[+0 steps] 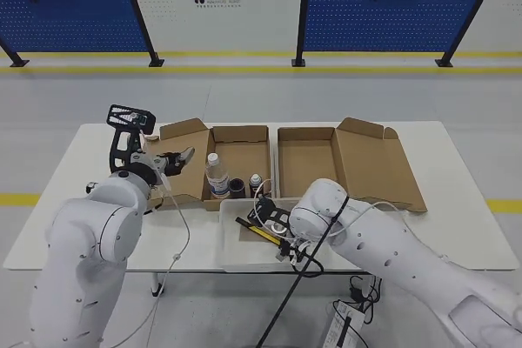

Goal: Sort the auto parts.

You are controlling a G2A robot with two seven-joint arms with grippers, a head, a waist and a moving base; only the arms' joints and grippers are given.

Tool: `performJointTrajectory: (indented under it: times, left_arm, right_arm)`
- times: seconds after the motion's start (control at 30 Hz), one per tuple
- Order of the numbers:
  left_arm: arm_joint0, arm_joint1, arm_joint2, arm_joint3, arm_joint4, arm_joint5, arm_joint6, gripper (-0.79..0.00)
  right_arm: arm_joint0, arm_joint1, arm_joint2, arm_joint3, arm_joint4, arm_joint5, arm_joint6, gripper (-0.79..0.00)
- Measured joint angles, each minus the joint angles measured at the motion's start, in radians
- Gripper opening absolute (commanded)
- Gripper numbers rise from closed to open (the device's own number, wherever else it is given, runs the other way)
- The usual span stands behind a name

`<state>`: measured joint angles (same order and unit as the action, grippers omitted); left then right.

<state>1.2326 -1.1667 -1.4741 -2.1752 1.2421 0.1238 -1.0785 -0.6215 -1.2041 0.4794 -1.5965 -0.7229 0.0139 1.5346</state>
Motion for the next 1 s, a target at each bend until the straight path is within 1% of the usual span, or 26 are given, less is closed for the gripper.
performJointTrajectory:
  times: [0.43,0.57,0.67,0.8,1.0]
  left_arm:
    - [0.0,0.0,0.0,0.0,0.0,0.0,0.0,0.0]
    - [0.0,0.0,0.0,0.0,0.0,0.0,0.0,0.0]
    - [0.0,0.0,0.0,0.0,0.0,0.0,0.0,0.0]
    - [0.0,0.0,0.0,0.0,0.0,0.0,0.0,0.0]
    - [0.0,0.0,0.0,0.0,0.0,0.0,0.0,0.0]
  right_arm:
    - [0.0,0.0,0.0,0.0,0.0,0.0,0.0,0.0]
    - [-0.019,0.0,0.005,0.001,-0.021,-0.007,-0.056,0.0]
    - [-0.025,-0.003,0.0,-0.008,-0.058,0.014,-0.067,0.0]
    - [-0.032,-0.014,-0.01,-0.017,-0.101,0.068,-0.075,0.0]
    - [-0.027,-0.04,-0.03,0.035,-0.121,0.109,-0.083,0.0]
